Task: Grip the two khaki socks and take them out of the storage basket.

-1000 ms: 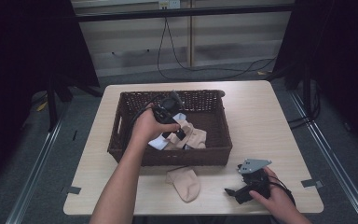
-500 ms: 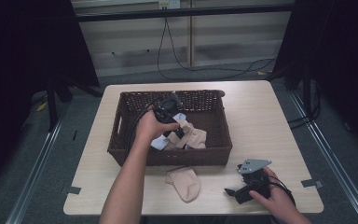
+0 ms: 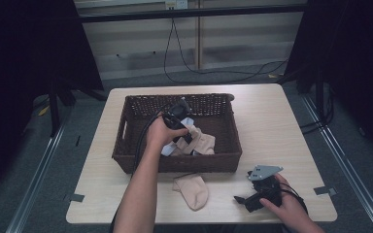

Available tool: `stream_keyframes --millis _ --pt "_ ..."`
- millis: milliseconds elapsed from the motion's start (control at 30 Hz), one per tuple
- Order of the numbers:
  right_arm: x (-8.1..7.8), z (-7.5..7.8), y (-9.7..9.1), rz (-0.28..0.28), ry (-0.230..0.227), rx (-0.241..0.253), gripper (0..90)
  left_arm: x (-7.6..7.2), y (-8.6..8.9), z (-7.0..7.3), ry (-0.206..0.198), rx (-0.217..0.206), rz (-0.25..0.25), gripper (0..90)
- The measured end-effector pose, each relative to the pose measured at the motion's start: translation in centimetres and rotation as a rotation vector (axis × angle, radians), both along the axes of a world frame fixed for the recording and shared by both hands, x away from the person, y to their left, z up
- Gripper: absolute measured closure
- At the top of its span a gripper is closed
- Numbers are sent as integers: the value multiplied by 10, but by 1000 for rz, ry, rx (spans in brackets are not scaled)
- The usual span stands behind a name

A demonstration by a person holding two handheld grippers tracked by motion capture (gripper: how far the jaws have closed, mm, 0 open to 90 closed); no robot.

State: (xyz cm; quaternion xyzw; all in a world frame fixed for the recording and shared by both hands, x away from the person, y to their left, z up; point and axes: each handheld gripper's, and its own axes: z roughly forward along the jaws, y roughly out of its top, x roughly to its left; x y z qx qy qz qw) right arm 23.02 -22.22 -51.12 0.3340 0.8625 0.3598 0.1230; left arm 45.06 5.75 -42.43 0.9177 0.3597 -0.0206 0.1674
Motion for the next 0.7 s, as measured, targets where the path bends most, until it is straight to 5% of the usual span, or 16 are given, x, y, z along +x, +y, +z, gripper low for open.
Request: stream_keyframes --millis 300,367,467,700 --pt "0 0 0 0 0 0 0 4 -2 -7 -18 15 -6 462" --pt "0 0 0 0 0 0 0 4 0 -8 -15 18 -1 551" --pt "0 0 0 0 3 1 0 4 6 -6 22 -6 22 831" --pt "0 0 0 0 1 1 0 -2 16 16 67 6 7 855"
